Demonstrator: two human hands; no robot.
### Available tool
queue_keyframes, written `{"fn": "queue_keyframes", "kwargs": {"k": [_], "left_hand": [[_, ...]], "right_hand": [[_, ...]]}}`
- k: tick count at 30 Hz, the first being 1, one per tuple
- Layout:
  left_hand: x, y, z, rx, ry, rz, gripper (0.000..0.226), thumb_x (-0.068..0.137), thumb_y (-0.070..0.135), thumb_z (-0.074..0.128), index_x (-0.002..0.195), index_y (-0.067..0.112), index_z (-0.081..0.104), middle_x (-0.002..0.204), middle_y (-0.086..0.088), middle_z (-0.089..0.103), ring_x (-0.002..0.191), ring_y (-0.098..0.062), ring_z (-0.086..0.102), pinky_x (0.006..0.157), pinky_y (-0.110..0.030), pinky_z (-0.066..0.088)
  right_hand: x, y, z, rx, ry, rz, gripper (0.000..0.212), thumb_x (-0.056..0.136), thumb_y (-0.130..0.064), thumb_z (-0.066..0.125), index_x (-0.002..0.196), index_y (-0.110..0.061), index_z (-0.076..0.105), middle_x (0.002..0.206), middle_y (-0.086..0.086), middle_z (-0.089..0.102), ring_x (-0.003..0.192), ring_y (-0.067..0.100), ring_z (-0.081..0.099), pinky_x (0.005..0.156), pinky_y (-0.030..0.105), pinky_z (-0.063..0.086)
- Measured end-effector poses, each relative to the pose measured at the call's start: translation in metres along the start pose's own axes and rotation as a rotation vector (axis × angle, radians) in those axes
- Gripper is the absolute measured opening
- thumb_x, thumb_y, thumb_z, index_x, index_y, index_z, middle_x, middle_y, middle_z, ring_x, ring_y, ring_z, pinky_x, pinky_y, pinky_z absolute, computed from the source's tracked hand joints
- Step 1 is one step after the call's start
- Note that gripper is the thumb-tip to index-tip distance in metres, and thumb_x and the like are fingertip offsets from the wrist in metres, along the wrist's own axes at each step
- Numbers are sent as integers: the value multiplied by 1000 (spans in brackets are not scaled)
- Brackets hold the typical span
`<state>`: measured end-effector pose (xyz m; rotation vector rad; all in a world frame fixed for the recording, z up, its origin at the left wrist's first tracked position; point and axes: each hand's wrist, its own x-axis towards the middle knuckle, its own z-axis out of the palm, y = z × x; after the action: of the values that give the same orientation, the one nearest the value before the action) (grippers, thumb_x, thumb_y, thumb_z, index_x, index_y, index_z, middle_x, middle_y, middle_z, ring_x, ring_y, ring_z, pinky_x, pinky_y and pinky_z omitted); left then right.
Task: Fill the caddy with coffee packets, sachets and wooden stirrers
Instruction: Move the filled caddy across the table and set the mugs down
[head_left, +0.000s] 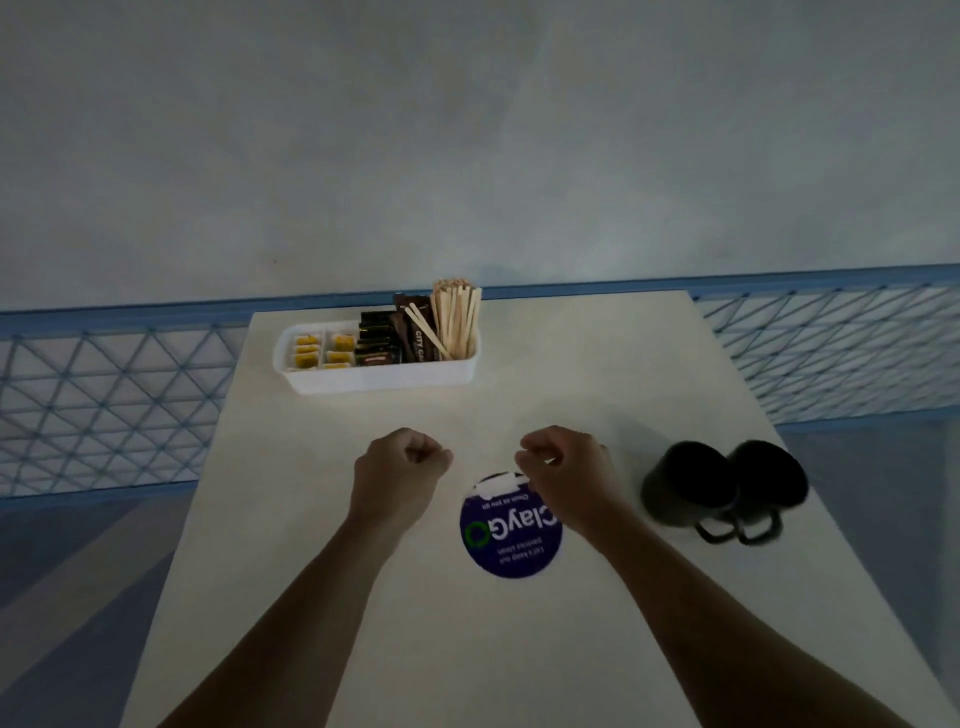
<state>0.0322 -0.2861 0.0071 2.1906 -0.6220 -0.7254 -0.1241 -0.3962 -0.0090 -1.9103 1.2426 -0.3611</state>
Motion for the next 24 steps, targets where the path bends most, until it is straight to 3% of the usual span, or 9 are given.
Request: {"fn": "queue_keyframes", "kwargs": {"k": [4,8,11,15,18,22,24], "left_hand": [[-32,16,43,7,-96,64,16,85,32,71,92,18,68,86,3,71,72,-11,66,55,-21,48],[-62,35,85,20,-194,118,12,86,33,70,92,22,68,82,10,66,79,-9,61,74,-30,55],[-81,48,117,-45,-279,121,8,85,28,72,83,20,69,74,6,69,73,-14,64,78,-37,57],[-98,61,151,-68,-375,136,7,85,26,70,80,21,71,76,3,72,80,-21,68,79,-44,59],[-107,69,171,-103,-422,121,8,83,32,68,81,25,71,82,3,72,88,-22,69,84,-44,58],[-117,80,197,-190,-476,28,27,86,31,67,109,18,71,102,-3,72,92,-20,69,88,-43,58],[-119,86,207,-240,-500,-11,8,90,30,65,93,25,70,102,-8,72,87,-20,68,85,-43,59]], "right_hand": [[-32,24,-27,27,61,-15,8,89,-26,71,93,-20,74,84,-8,73,71,8,70,68,31,61],[-62,47,-64,52,114,-1,6,90,-22,69,86,-19,73,70,-9,70,67,6,68,59,21,52],[-77,69,-93,35,161,15,9,89,-22,69,83,-19,75,62,-10,68,63,3,66,57,16,47],[-87,101,-127,-38,223,52,10,89,-25,68,81,-21,74,67,-10,69,63,5,66,58,22,50],[-89,127,-145,-73,277,125,12,89,-26,68,78,-22,71,67,-8,68,64,9,65,54,21,44],[-84,155,-154,-87,362,226,20,89,-36,70,88,-16,70,82,-5,69,79,15,64,64,27,48],[-79,165,-153,-41,344,304,32,89,-46,67,99,-16,69,93,-3,69,87,17,65,73,33,54]]}}
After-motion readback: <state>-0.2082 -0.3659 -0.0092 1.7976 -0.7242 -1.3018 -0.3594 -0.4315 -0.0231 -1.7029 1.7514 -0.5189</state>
